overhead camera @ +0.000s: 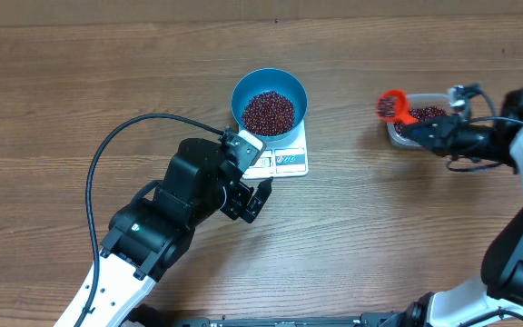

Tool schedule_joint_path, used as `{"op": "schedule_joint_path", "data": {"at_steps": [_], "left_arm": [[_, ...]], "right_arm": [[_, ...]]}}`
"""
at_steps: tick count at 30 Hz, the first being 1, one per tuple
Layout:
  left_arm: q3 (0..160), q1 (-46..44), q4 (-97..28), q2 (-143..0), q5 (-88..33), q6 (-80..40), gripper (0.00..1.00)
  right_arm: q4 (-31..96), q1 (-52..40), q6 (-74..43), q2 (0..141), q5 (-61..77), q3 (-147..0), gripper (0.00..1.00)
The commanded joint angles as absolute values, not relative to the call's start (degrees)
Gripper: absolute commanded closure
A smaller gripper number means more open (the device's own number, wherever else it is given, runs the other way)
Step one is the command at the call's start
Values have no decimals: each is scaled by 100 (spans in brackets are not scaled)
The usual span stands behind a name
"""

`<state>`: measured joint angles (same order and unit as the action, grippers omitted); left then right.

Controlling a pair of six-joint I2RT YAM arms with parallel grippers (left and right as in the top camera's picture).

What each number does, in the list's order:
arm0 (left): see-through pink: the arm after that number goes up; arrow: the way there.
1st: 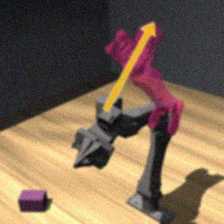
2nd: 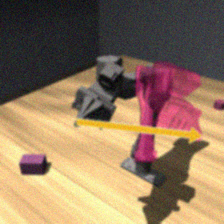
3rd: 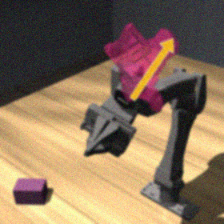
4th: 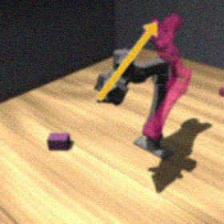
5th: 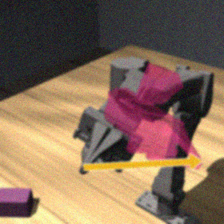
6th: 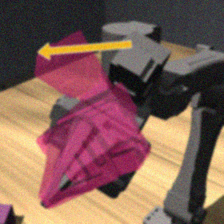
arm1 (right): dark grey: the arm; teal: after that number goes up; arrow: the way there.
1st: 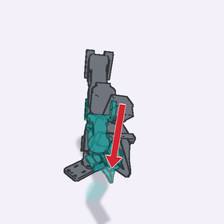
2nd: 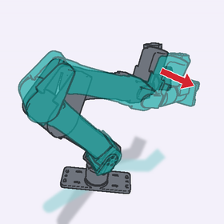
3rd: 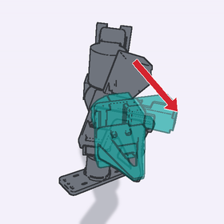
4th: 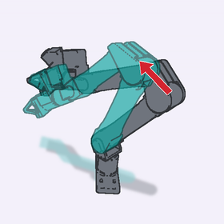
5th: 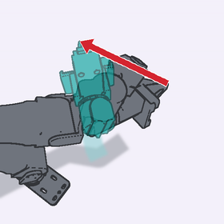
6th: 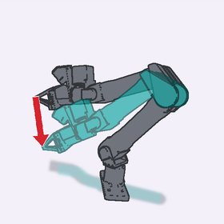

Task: Scoop item into bowl and weigh 150g on scale
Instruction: 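Lift the filled red scoop and carry it left over the teal bowl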

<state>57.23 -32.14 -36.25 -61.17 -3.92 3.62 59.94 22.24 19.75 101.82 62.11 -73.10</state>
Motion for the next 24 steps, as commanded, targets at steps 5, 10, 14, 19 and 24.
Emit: {"op": "schedule_joint_path", "data": {"at_steps": [5,10,14,19,24], "left_arm": [[5677,-3188,-3621,-6149,-449,473,1],[5677,-3188,-3621,-6149,-449,473,1],[5677,-3188,-3621,-6149,-449,473,1],[5677,-3188,-3621,-6149,-449,473,0],[5677,-3188,-3621,-6149,-449,473,1]], "right_arm": [[5771,1372,1951,10224,6751,-7282,96],[5308,838,1715,10224,6761,-7282,96],[4716,519,1317,10224,6759,-7282,96],[3887,161,851,10224,6702,-7282,96],[3420,-215,703,10224,6086,-7282,96]]}}
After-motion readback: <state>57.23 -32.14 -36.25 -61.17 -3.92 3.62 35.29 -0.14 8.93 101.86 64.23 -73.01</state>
